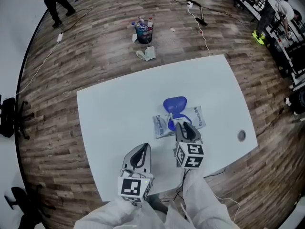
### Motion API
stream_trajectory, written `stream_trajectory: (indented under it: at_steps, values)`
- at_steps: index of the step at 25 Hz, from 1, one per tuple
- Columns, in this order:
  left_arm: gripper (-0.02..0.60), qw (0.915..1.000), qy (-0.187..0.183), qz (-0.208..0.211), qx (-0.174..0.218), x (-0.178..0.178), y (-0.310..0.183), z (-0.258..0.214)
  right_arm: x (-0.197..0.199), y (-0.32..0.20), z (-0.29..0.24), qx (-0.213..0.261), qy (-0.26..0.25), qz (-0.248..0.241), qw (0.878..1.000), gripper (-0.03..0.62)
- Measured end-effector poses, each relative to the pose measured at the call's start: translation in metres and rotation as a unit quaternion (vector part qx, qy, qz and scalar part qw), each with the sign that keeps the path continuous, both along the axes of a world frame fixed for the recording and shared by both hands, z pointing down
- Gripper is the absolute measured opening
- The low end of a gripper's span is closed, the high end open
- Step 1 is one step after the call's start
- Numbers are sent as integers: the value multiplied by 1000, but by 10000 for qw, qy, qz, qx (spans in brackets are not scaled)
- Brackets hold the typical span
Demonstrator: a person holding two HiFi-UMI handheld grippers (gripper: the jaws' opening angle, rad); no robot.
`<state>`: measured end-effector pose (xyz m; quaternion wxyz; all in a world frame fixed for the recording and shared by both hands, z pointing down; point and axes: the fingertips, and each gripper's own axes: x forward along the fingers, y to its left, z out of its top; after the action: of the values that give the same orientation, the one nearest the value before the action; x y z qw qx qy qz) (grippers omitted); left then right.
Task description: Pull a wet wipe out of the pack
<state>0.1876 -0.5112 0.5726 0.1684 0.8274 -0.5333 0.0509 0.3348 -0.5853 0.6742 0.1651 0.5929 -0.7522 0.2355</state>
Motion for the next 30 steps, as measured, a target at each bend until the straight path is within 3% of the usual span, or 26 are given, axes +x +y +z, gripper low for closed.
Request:
stream_trajectory:
  at_steps: [9,30]
  values:
    - [8,10000,-23,-30,-9,0,0,1,2,-1,4,-28,42,-4,10000,40]
    - [8,9999,-53,51,99,7,10,-11,-1,5,-26,207,-93,-15,9997,21]
